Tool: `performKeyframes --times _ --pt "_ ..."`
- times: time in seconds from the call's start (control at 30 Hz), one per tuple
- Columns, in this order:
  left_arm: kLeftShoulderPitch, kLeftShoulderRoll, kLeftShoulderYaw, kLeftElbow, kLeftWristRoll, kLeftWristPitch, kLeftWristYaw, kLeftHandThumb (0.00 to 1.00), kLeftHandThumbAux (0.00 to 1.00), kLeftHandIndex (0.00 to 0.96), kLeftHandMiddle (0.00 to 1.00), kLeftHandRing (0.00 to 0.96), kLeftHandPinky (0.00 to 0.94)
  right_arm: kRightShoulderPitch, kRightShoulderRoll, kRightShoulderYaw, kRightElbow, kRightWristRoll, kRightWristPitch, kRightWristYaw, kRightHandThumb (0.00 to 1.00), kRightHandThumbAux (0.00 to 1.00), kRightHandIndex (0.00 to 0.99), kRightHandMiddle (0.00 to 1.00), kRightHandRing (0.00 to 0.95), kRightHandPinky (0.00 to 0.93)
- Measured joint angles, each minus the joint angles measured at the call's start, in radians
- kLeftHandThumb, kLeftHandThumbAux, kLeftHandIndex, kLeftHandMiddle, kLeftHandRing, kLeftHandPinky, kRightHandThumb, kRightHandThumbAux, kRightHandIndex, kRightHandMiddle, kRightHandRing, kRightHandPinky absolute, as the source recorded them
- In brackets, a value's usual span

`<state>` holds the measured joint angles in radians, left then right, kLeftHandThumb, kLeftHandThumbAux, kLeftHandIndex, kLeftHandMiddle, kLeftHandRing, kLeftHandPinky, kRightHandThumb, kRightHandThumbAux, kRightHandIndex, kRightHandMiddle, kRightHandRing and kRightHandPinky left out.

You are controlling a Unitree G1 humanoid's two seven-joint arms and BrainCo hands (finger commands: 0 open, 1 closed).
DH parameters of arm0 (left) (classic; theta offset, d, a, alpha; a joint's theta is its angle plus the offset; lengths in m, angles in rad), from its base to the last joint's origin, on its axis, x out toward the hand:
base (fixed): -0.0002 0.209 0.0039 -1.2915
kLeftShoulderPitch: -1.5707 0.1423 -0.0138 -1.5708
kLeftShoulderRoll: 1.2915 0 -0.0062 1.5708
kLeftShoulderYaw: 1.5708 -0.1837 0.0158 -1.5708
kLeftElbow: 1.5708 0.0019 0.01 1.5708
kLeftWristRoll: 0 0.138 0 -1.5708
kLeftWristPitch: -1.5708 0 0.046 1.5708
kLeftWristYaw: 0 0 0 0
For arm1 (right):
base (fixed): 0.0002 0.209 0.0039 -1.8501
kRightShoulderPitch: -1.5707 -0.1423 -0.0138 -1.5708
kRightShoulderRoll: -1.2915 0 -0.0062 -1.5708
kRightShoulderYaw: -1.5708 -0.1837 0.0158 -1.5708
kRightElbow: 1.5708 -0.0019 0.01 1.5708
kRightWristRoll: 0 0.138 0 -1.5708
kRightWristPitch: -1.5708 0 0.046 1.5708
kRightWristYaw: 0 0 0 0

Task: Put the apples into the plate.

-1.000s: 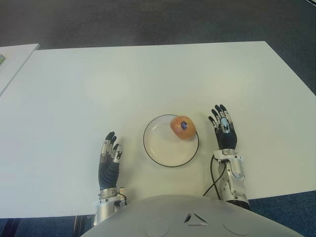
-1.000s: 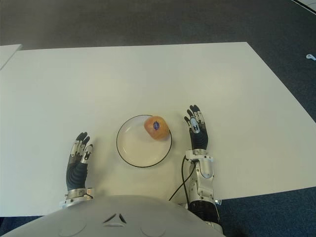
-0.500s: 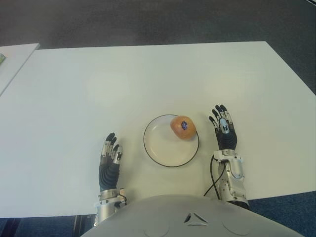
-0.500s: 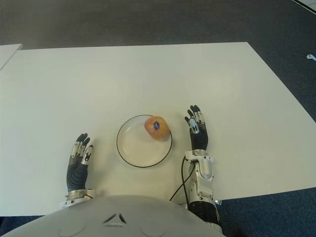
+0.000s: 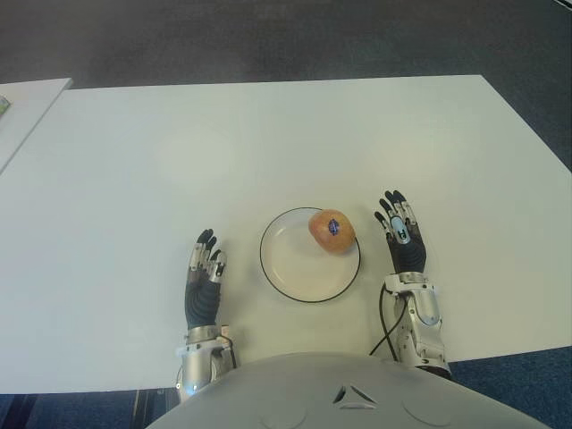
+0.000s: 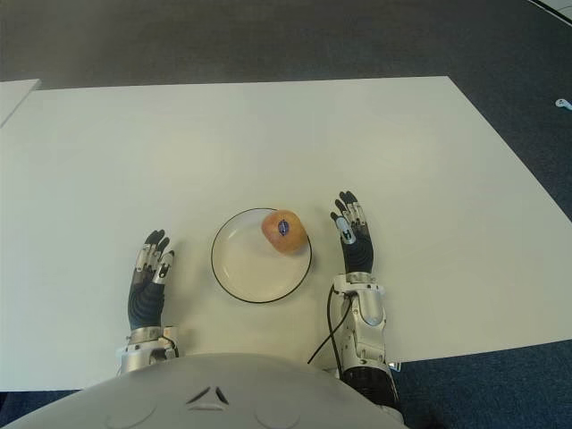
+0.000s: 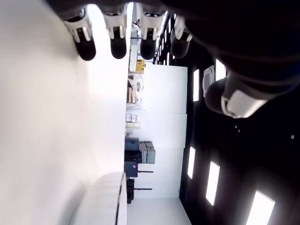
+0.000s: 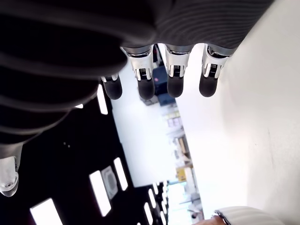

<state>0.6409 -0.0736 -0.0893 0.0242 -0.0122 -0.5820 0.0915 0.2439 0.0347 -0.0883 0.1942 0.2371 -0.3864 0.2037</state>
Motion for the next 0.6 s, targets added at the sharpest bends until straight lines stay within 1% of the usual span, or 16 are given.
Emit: performKeyframes --times 0.2,0.37,0.43,0.6 --pt "-0.029 -0.012 0.001 0.02 0.006 0.006 -0.001 0.092 0.452 0.0 0.0 0.0 0.0 0.027 -0.007 0.012 -0.017 -0.012 -0.014 0.01 0.104 0.457 0.0 0.0 0.0 0.0" --pt "-0.037 -0.017 -0.009 0.028 0.023 0.004 0.006 0.081 0.403 0.0 0.0 0.0 0.0 0.044 -0.013 0.021 -0.029 -0.017 -0.014 0.013 0.102 0.447 0.0 0.0 0.0 0.0" --pt "-0.039 -0.017 -0.01 0.038 0.027 -0.008 0.006 0.079 0.394 0.0 0.0 0.0 0.0 0.051 -0.016 0.023 -0.036 -0.017 -0.014 0.016 0.101 0.444 0.0 0.0 0.0 0.0" --pt "-0.054 -0.018 -0.007 0.079 0.024 -0.067 0.004 0.082 0.391 0.0 0.0 0.0 0.0 0.066 -0.019 0.025 -0.048 -0.016 -0.012 0.021 0.101 0.441 0.0 0.0 0.0 0.0"
